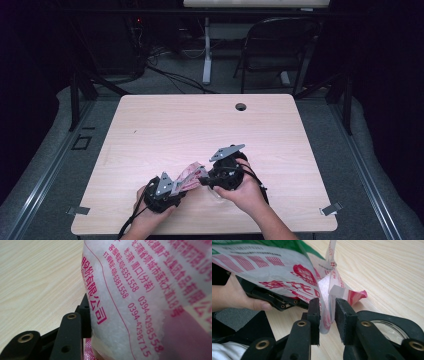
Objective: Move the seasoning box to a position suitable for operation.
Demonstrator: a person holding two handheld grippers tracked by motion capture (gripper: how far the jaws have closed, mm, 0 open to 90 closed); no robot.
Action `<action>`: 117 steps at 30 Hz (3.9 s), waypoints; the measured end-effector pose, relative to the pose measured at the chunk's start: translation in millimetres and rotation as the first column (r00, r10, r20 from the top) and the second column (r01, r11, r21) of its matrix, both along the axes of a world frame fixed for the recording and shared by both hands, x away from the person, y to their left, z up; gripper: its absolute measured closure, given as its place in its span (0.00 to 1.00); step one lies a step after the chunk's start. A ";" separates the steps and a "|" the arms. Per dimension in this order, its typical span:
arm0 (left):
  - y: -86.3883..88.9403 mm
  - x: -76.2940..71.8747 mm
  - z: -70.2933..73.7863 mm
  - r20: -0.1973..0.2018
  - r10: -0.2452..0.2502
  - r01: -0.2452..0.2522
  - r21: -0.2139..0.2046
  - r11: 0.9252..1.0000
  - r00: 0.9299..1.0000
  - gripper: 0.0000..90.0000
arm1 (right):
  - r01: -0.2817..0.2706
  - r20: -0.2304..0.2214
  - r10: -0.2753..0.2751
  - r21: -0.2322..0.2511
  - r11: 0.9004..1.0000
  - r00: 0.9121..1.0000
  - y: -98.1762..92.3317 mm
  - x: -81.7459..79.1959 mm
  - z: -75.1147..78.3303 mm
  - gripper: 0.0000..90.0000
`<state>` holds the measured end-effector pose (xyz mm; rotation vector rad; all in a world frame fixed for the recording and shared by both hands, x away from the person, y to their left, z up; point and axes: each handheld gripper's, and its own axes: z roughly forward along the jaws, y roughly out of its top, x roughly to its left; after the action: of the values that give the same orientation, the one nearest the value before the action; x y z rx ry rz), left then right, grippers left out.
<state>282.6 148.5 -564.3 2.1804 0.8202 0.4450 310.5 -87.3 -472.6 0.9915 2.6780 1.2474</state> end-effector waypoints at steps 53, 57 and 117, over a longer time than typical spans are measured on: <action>-4.0 3.2 23.2 0.223 -0.018 -0.034 0.224 0.974 0.975 0.65 | 0.063 -0.053 -0.066 -0.053 0.997 0.996 -31.3 13.9 72.6 0.78; -5.5 2.3 21.9 0.225 -0.025 -0.029 0.232 0.972 0.974 0.65 | 0.040 -0.058 -0.043 -0.053 0.998 0.997 -23.7 13.3 76.8 0.78; -19.3 7.6 38.3 0.308 -0.087 -0.025 0.340 0.940 0.947 0.66 | 0.040 -0.080 -0.047 -0.092 0.995 0.996 -9.2 22.5 58.6 1.00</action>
<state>290.2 129.2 -526.0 2.3407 0.5580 0.9572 332.9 -96.5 -413.9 1.1053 2.7294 1.0907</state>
